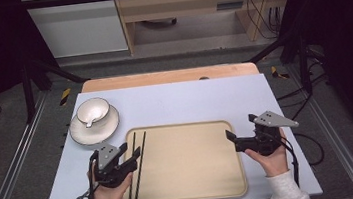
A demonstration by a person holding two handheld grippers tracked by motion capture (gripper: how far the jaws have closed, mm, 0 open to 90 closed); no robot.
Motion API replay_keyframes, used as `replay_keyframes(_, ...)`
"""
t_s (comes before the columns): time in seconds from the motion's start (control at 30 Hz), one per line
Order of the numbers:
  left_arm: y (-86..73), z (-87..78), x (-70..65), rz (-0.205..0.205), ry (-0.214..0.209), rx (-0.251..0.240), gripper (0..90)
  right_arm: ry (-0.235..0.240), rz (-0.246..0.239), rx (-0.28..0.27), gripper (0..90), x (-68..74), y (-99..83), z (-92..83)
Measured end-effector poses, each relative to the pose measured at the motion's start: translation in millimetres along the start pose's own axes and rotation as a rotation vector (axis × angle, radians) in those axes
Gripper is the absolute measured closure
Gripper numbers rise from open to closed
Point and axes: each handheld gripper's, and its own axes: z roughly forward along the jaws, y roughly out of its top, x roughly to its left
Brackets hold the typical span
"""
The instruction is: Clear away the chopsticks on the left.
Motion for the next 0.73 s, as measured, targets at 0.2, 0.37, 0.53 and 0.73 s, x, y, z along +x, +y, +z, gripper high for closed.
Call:
replay_keyframes(0.2, -7.5, -6.2, 13.9, 0.065, -0.043, 0.003, 43.7, -0.015, 0.007, -0.008, 3.1, -4.6, -0.6, -3.6)
replay_keyframes(0.37, -16.0, -8.5, 33.9, 0.049, -0.064, 0.027, 32.4, -0.03, 0.017, -0.007, 2.7, -7.6, -1.9, -4.2)
replay_keyframes(0.53, -26.2, -10.6, 48.1, 0.026, -0.049, 0.04, 28.2, -0.04, 0.019, -0.007, 2.6, -10.4, -3.5, -4.5)
replay_keyframes(0.73, -32.2, -9.8, 57.4, 0.025, -0.028, 0.04, 23.7, -0.051, 0.026, -0.001, 2.5, -14.3, -6.0, -3.6)
